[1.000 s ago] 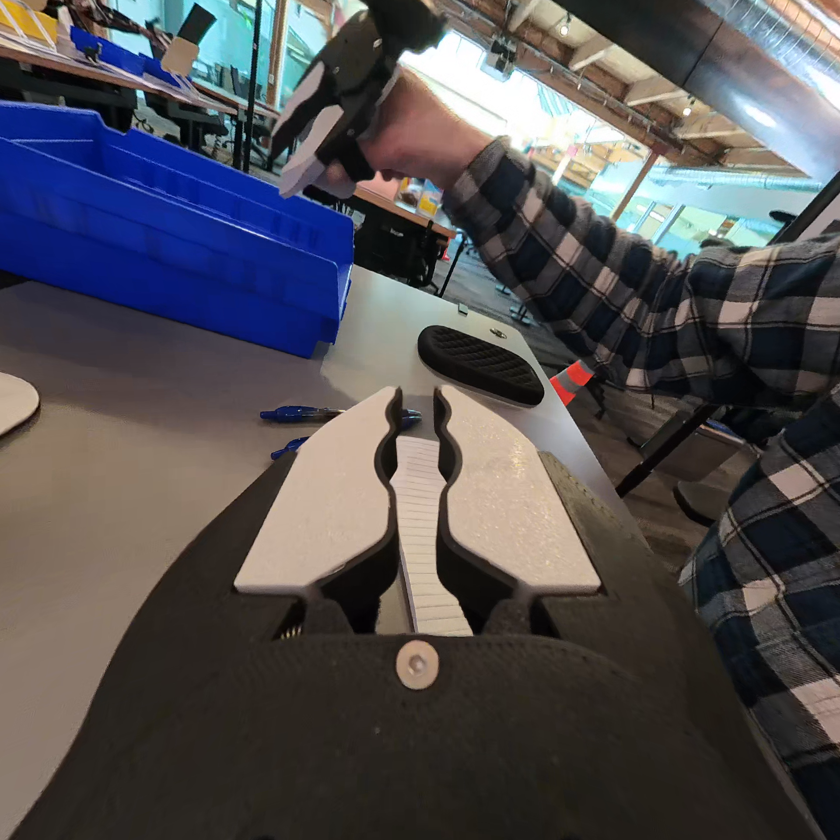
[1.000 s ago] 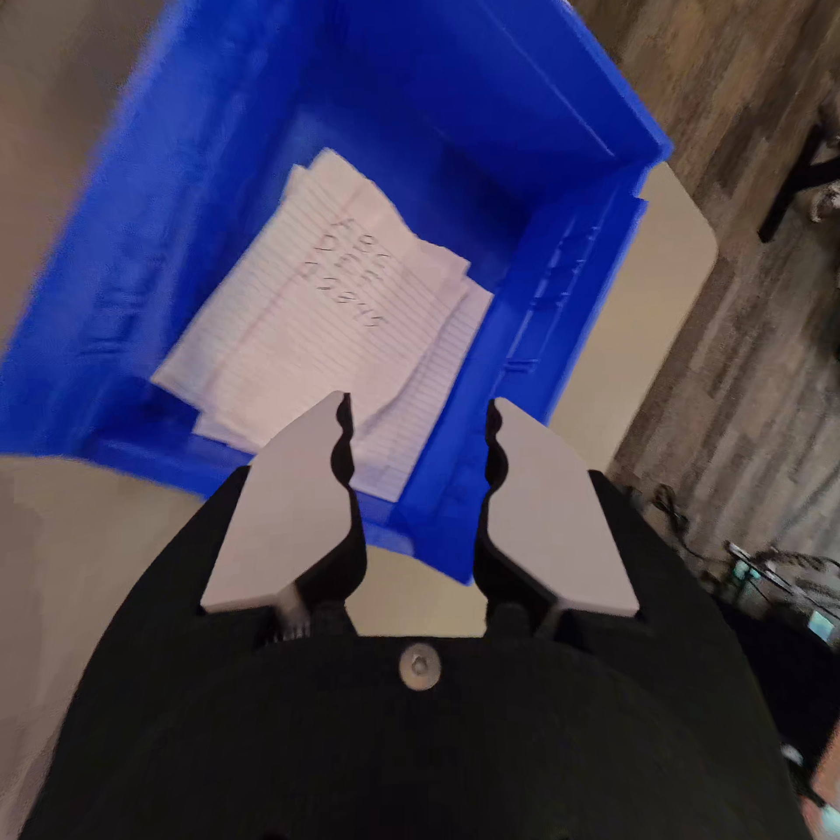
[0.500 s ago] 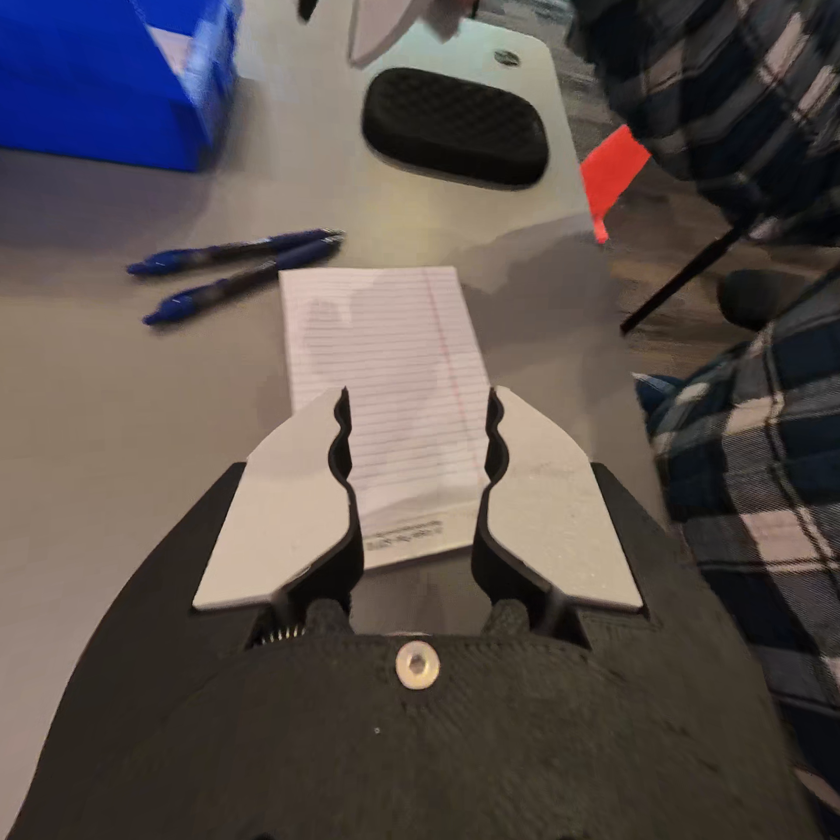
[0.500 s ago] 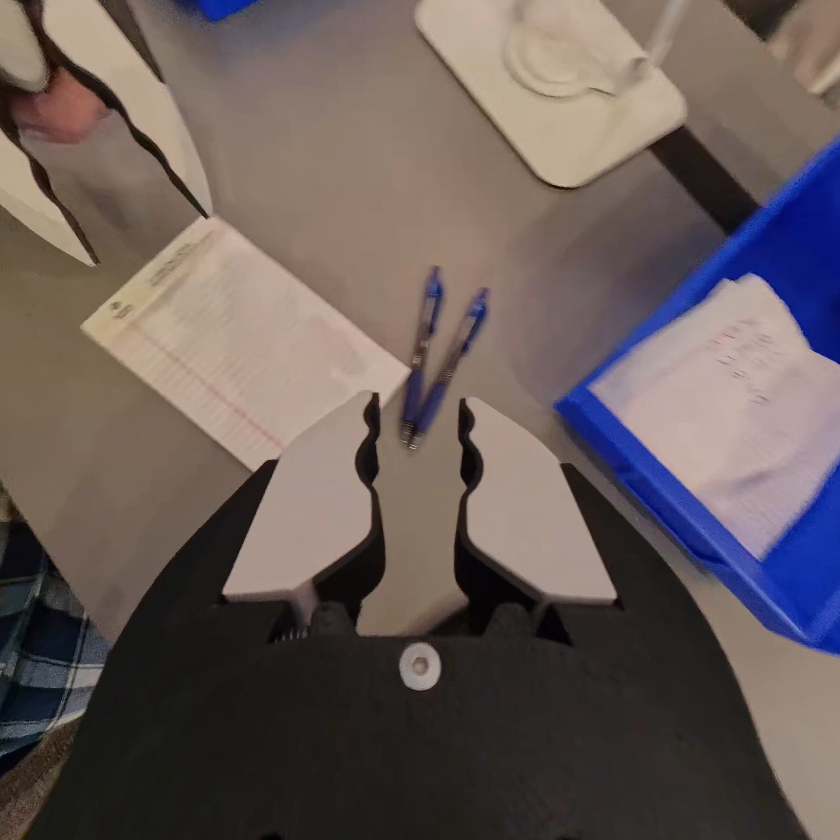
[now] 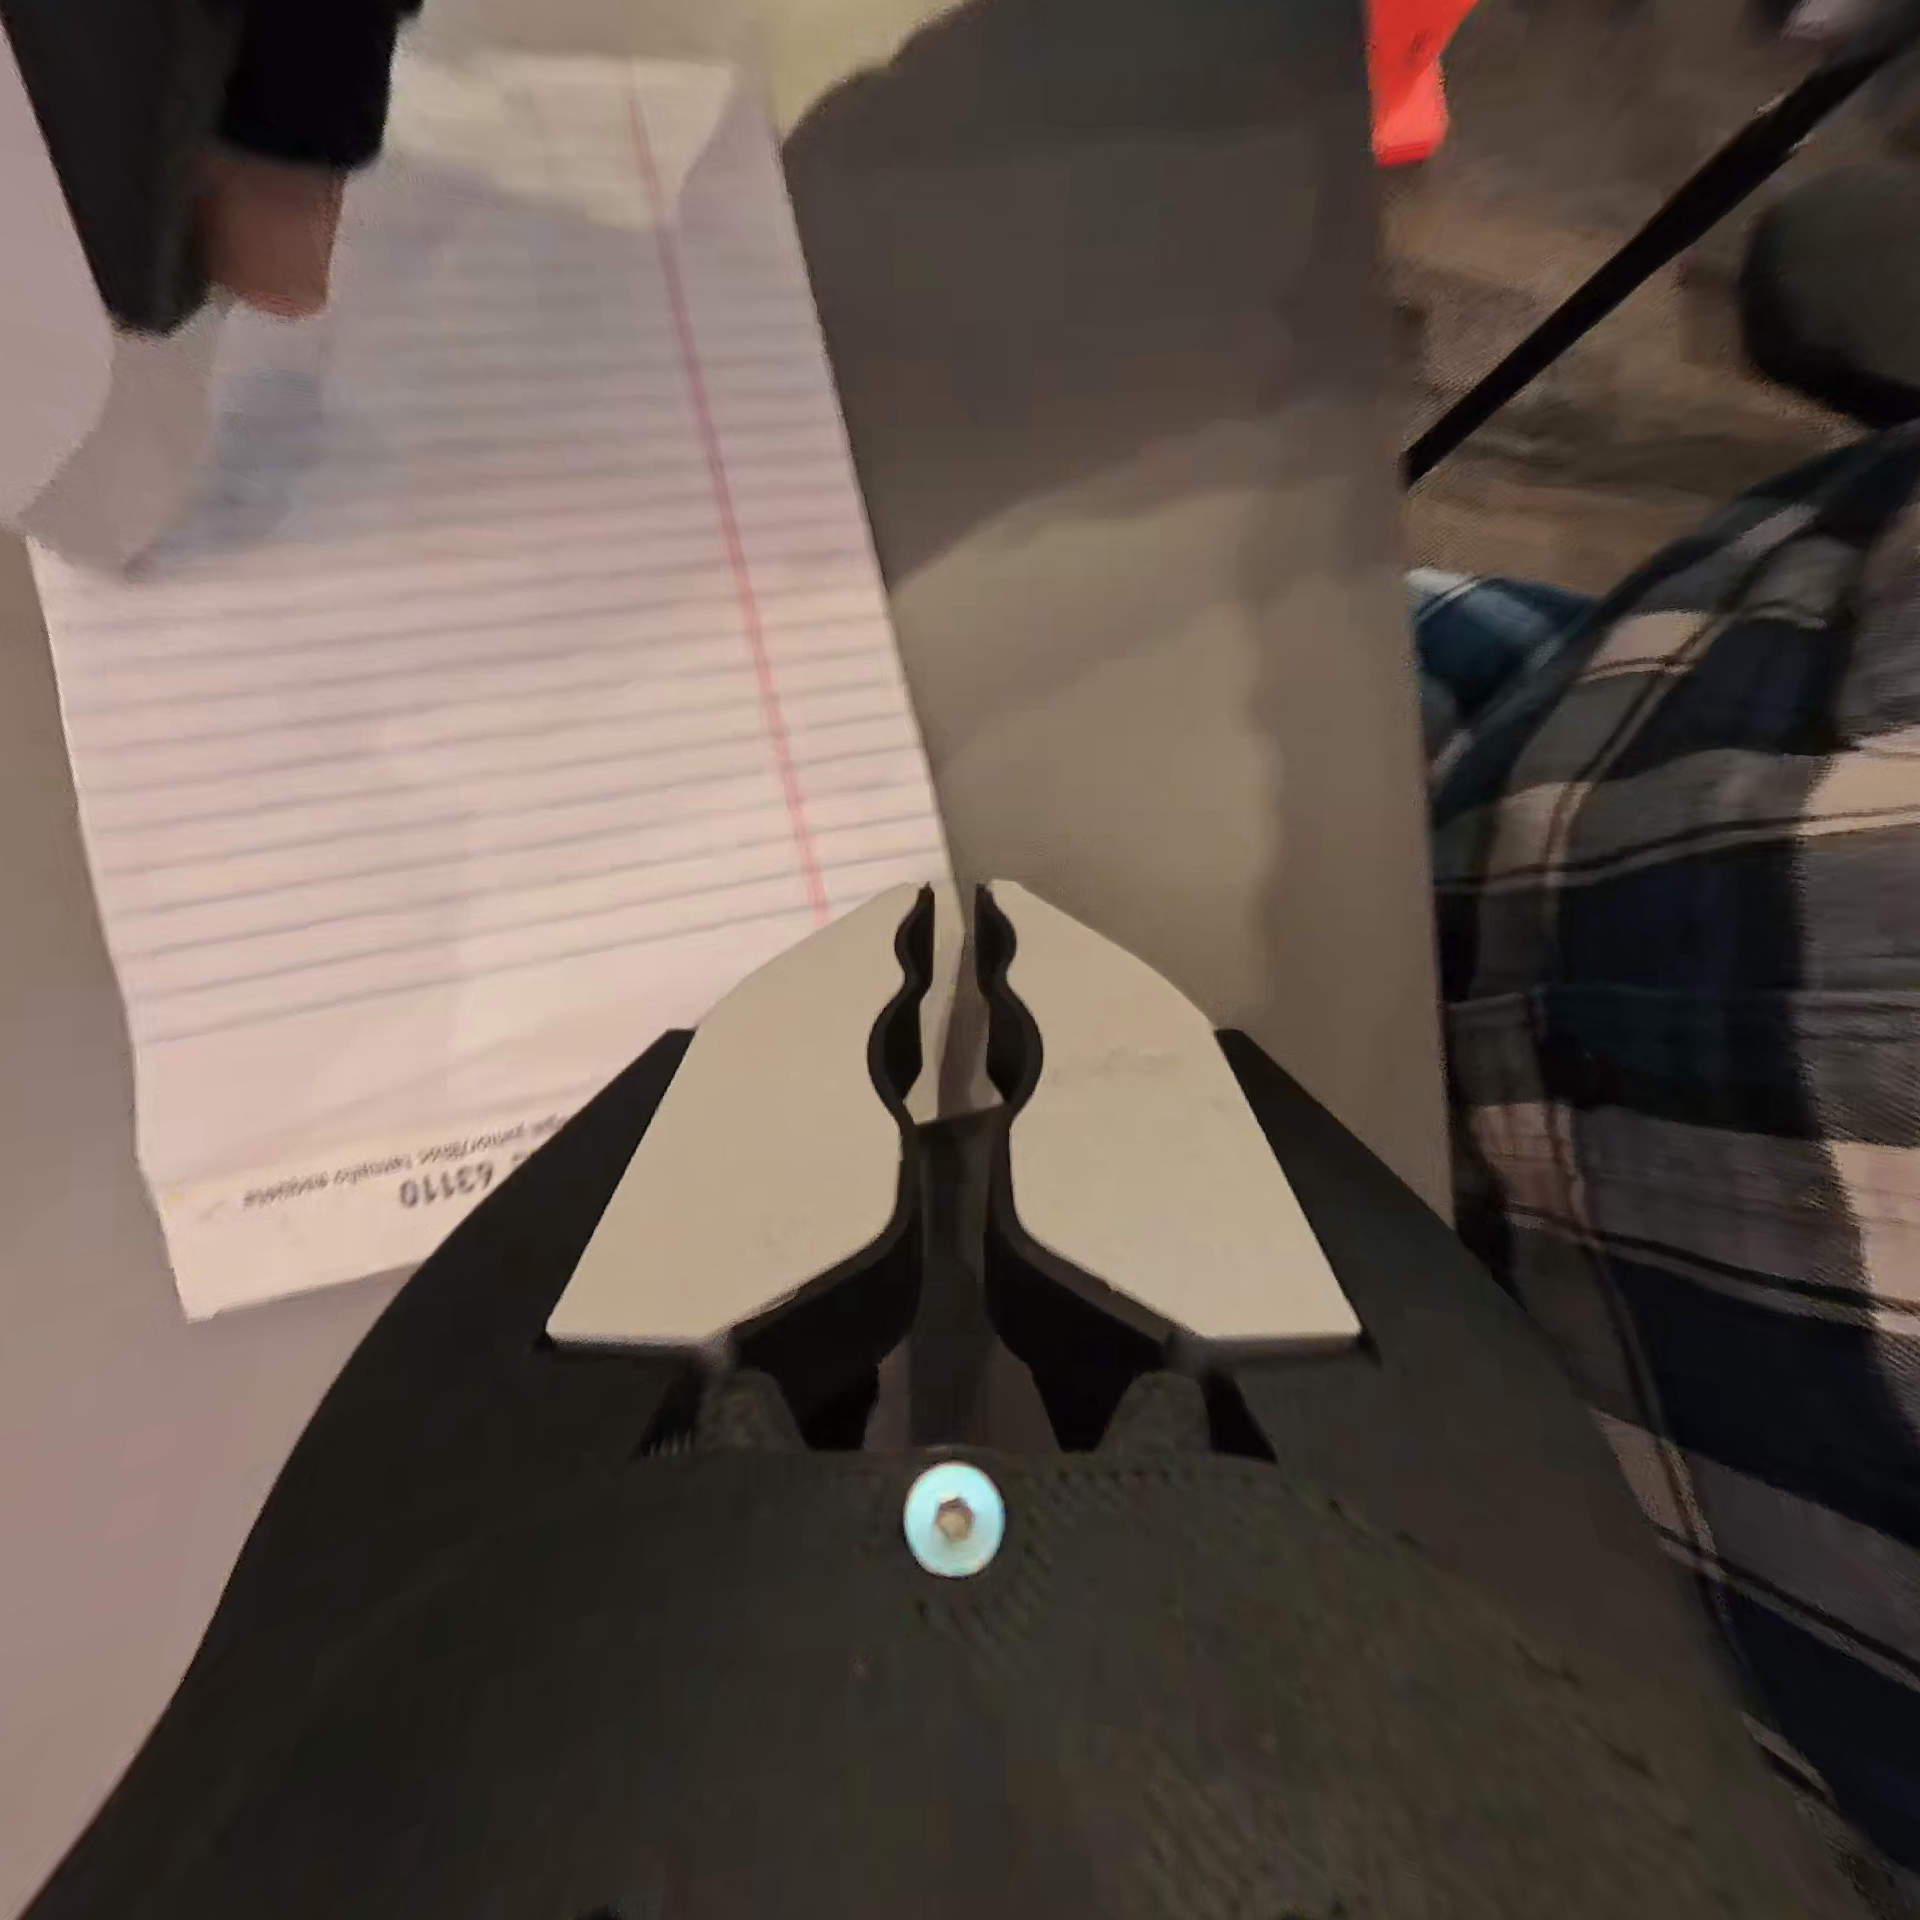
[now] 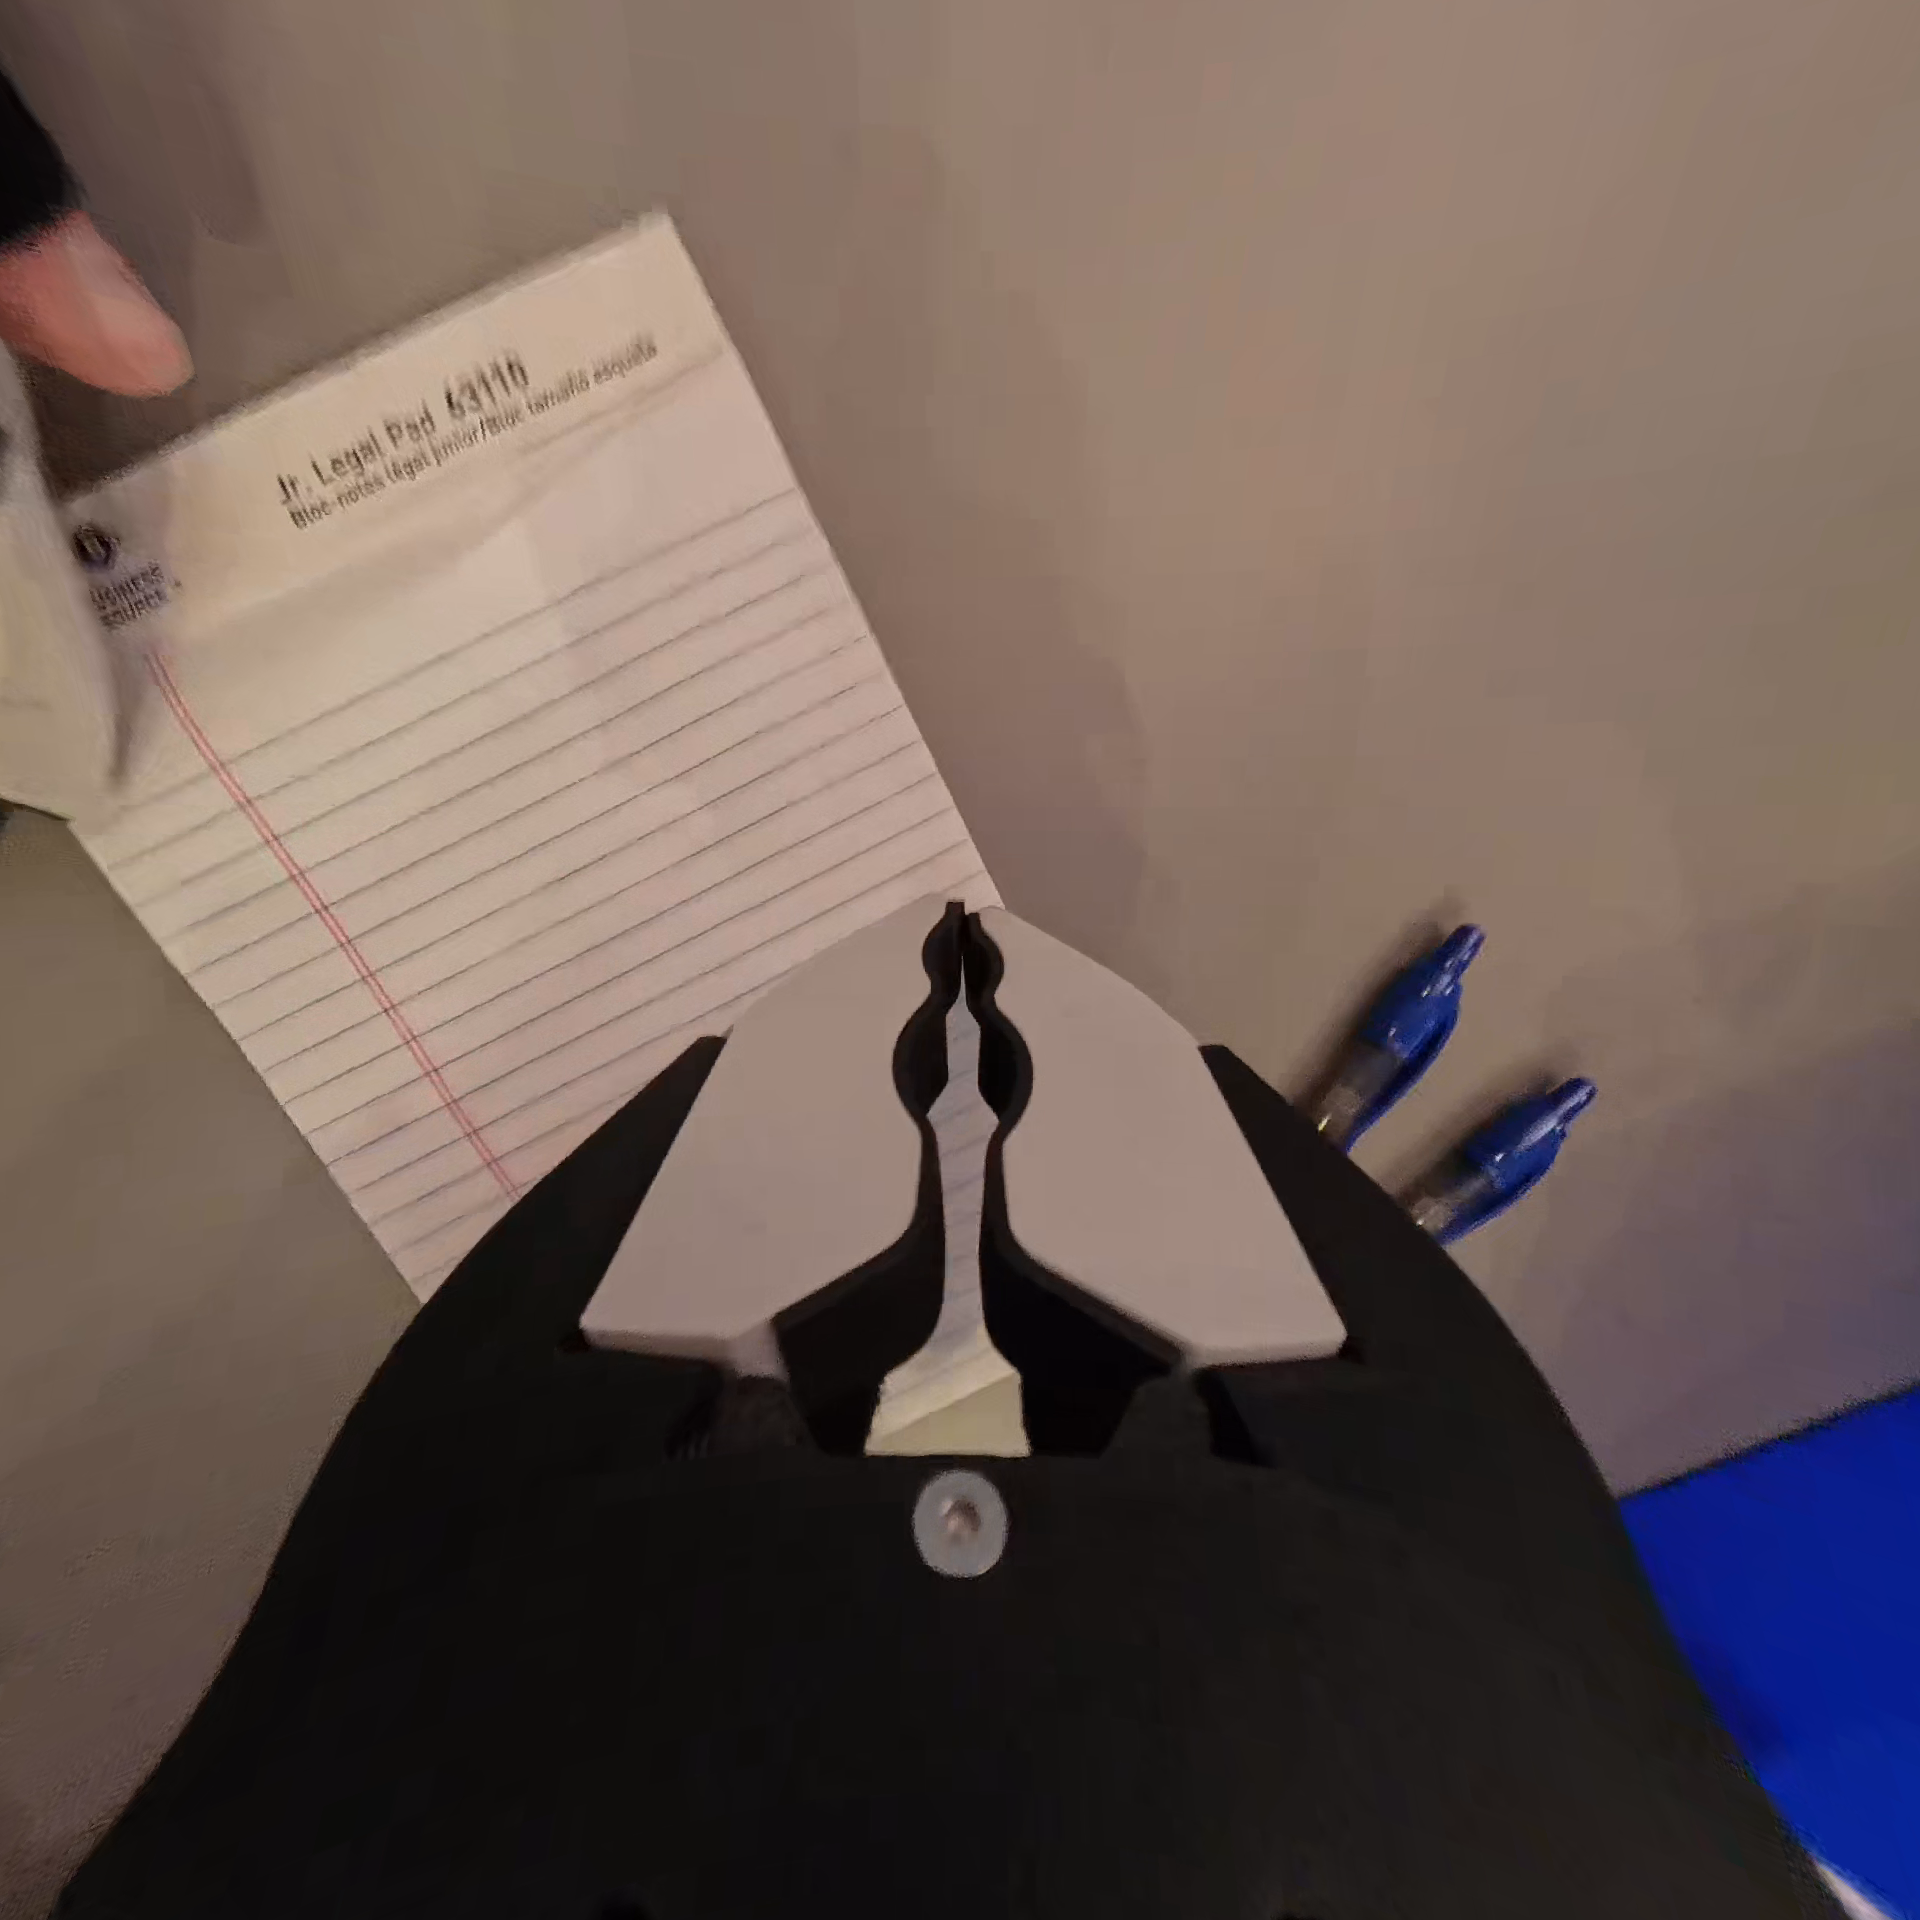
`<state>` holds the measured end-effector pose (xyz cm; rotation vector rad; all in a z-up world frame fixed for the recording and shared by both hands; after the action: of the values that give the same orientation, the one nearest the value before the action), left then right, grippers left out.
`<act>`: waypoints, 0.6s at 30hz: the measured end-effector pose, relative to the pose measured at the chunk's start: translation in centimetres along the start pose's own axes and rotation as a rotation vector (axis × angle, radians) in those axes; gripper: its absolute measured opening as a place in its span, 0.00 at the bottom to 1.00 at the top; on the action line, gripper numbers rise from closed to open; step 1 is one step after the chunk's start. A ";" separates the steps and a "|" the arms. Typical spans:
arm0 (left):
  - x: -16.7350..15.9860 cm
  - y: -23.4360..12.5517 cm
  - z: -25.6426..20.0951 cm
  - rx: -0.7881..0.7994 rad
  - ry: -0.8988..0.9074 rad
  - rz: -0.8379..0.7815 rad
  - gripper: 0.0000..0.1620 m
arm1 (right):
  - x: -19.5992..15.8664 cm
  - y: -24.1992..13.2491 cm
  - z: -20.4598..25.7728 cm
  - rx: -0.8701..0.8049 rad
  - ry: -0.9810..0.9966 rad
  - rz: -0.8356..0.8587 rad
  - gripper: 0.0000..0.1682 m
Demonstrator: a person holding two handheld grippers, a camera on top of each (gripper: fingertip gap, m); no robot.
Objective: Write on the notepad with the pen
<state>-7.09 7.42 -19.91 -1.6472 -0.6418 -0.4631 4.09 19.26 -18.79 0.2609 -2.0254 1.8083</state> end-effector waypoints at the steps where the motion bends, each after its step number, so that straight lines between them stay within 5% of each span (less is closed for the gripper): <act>1: -0.1 -0.1 0.2 0.017 -0.017 -0.001 0.04 | 0.2 0.0 0.2 0.002 -0.005 -0.014 0.00; 9: -1.3 -1.4 1.9 0.006 -0.189 0.017 0.00 | 0.0 0.0 0.8 -0.015 0.015 0.038 0.00; 18: -2.8 -4.2 6.0 0.194 -0.239 0.113 0.00 | -1.7 -1.2 4.2 0.010 0.092 0.059 0.00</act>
<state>-12.21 13.33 -19.49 -1.5554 -0.7417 -0.1181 5.39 14.79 -18.78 0.1197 -1.9811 1.8312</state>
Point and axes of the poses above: each gripper's, where its closed fingertips meet, y out along the fingers, x out of its top, z = x × y across the jaws, the point moved 8 cm from there along -y, back along the fingers, and after that the axes turned 4 degrees about y, right-handed, at the moved point
